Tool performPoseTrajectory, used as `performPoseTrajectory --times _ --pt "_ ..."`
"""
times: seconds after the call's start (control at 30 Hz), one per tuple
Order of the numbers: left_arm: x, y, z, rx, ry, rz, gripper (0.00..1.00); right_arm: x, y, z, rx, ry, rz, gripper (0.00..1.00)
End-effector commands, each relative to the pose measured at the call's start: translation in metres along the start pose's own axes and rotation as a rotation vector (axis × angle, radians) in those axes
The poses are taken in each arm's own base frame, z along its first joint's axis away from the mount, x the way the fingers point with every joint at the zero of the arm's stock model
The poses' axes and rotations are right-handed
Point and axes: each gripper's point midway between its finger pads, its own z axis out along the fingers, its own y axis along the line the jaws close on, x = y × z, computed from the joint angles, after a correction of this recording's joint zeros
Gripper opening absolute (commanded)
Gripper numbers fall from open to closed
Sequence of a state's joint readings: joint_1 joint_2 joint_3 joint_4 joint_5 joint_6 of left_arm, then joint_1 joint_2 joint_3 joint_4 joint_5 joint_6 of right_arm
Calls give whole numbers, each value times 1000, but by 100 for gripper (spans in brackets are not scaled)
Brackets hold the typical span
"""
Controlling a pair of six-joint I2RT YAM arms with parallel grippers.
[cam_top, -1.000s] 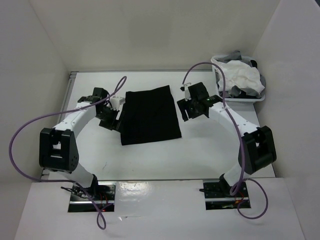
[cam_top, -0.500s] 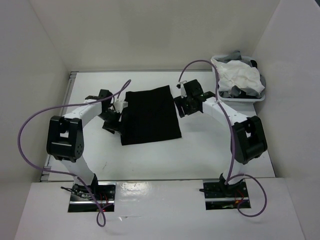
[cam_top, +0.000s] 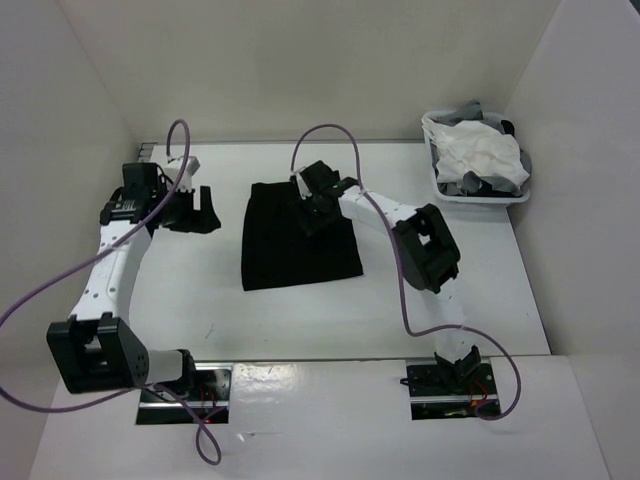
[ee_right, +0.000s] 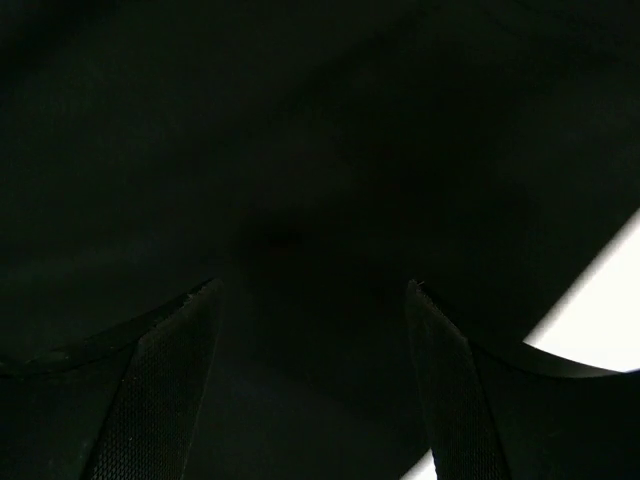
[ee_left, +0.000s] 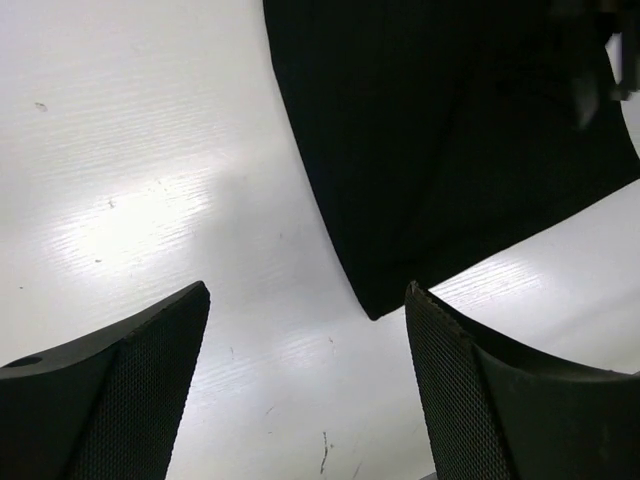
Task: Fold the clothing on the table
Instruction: Flatten the skirt out
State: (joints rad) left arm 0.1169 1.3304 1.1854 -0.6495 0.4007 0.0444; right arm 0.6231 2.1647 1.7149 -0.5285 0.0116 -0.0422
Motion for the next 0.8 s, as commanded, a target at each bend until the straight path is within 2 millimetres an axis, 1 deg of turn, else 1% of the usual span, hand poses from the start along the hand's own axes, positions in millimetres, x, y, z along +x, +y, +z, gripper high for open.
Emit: performPoseTrajectory --times 0.0,0.03,0.07,0.1,0.13,0.17,0.2,0.23,0.27,0.3,0.33,0.37,0.4,0.43,0.47,0.5,0.57,0.6,0.67,0.77 --pt "3 -5 -12 0 -46 -2 86 -35 -4 -1 13 -62 -6 78" --pt "-2 -7 -17 -4 -82 15 86 -36 4 2 -2 -58 -15 78" --pt "3 -5 -16 -13 -79 13 86 -37 4 4 -2 -55 -15 78" --pt "3 -5 -16 -14 -79 24 87 -42 16 4 -15 -58 -32 78" --pt "3 -5 -16 -14 -79 24 87 -40 16 11 -15 -48 -33 78" --pt "3 -5 -16 -14 -79 24 87 -43 22 9 -14 -57 -43 78" --pt "5 -1 -14 -19 -70 13 87 -42 31 12 -23 -54 -56 78" --pt "6 0 -11 -18 -61 9 87 -39 31 17 -22 -44 -56 78" --pt "8 1 -8 -17 -50 3 87 -44 36 15 -19 -56 -66 78" --pt "9 1 -6 -5 -43 0 87 -44 43 16 -26 -51 -76 79" --pt "9 1 -6 -5 -43 0 87 -45 41 14 -14 -51 -76 79" --pt "9 1 -6 -5 -43 0 87 -48 48 12 -21 -60 -85 79" --pt "9 1 -6 -5 -43 0 87 -53 47 9 -11 -67 -74 79" --pt "9 1 -6 -5 -43 0 87 -52 54 8 -18 -67 -83 80" --pt "9 1 -6 -5 -43 0 87 -57 61 5 -26 -81 -92 82" --pt "8 0 -8 -6 -51 13 87 -61 60 4 -18 -91 -82 82" --pt "8 -2 -8 3 -53 13 87 -60 72 7 -22 -89 -101 83" --pt "8 -2 -8 3 -53 13 87 -62 72 8 -22 -92 -109 83" --pt "8 -2 -8 3 -53 13 87 -54 71 21 -11 -59 -112 83" --pt "8 -2 -8 3 -53 13 87 -50 71 33 -9 -41 -123 83"
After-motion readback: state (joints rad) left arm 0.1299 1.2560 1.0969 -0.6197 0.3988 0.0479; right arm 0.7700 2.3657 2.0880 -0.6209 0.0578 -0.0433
